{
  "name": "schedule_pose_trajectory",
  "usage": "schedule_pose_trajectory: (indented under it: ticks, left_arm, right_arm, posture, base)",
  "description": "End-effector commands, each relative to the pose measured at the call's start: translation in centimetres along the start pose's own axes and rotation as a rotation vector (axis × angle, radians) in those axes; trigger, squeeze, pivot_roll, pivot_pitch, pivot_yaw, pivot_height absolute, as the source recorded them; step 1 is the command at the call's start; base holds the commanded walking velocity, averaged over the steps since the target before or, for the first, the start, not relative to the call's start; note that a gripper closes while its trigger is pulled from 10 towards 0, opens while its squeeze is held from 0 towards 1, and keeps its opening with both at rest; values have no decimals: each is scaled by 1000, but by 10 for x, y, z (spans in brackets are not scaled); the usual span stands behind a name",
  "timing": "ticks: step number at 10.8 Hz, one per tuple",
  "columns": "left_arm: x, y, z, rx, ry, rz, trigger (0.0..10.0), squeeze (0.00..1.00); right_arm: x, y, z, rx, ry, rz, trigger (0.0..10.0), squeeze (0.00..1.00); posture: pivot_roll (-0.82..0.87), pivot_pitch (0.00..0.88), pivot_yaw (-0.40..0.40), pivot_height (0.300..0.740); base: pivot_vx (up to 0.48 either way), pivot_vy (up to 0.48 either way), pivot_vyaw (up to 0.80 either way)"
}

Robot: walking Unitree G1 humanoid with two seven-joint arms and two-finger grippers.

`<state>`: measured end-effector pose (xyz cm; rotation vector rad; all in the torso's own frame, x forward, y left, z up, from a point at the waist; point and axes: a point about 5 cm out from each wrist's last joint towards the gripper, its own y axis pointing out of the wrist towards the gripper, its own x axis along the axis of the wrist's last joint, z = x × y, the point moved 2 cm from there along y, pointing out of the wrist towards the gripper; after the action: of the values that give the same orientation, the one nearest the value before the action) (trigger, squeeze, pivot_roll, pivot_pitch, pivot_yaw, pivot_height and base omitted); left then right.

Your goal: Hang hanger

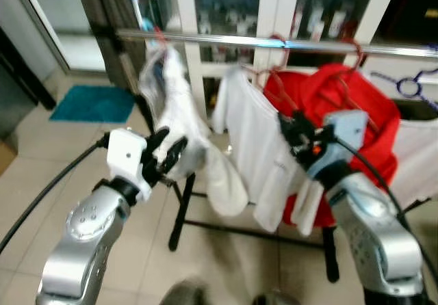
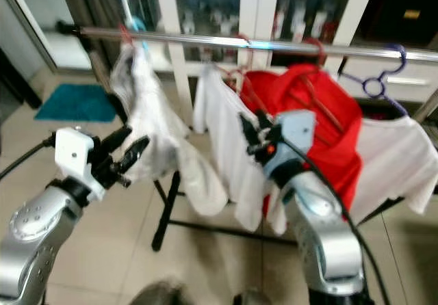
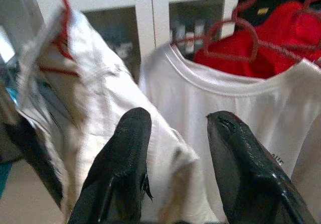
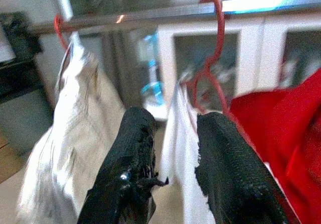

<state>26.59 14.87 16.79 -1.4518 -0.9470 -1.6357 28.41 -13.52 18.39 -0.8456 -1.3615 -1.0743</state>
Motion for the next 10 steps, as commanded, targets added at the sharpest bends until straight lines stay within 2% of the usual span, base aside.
schedule_pose_trajectory:
  ticks: [1,2,3,4,5,6,8,10]
  left_arm:
    - [-1,-2,4,21,13,14,10000,0]
    - [-2,-2,5,29,12,18,10000,0]
    - [-4,-1,6,42,3,25,10000,0]
    - [-7,2,9,76,-4,39,10000,0]
    - [-9,3,9,90,-17,46,10000,0]
    - [-11,6,5,84,-22,54,10000,0]
    - [-12,11,1,78,-23,45,10000,0]
    - [-12,12,0,79,-31,36,10000,0]
  right_arm:
    - [6,2,3,-7,-9,-29,10000,12]
    - [8,4,2,-31,1,-50,10000,63]
    - [8,5,1,-48,-7,-53,10000,224]
    - [4,7,1,-60,-9,-36,10000,533]
    - [0,7,4,-63,7,-34,10000,584]
    - [-4,8,4,-89,-31,-26,10000,616]
    - [-15,9,6,-89,-32,32,10000,600]
    - [-20,8,12,-30,-22,70,10000,533]
  posture:
    - [-38,103,50,740]
    - [-40,105,49,740]
    - [-37,105,46,740]
    - [-33,109,42,740]
    - [-34,109,42,740]
    - [-38,110,41,740]
    - [-41,111,43,740]
    - [-43,111,44,740]
  base:
    - [0,352,0]
    - [0,349,0]
    - [0,315,0]
    - [0,0,0]
    - [0,0,0]
    - [0,0,0]
    - [0,0,0]
    - [317,0,0]
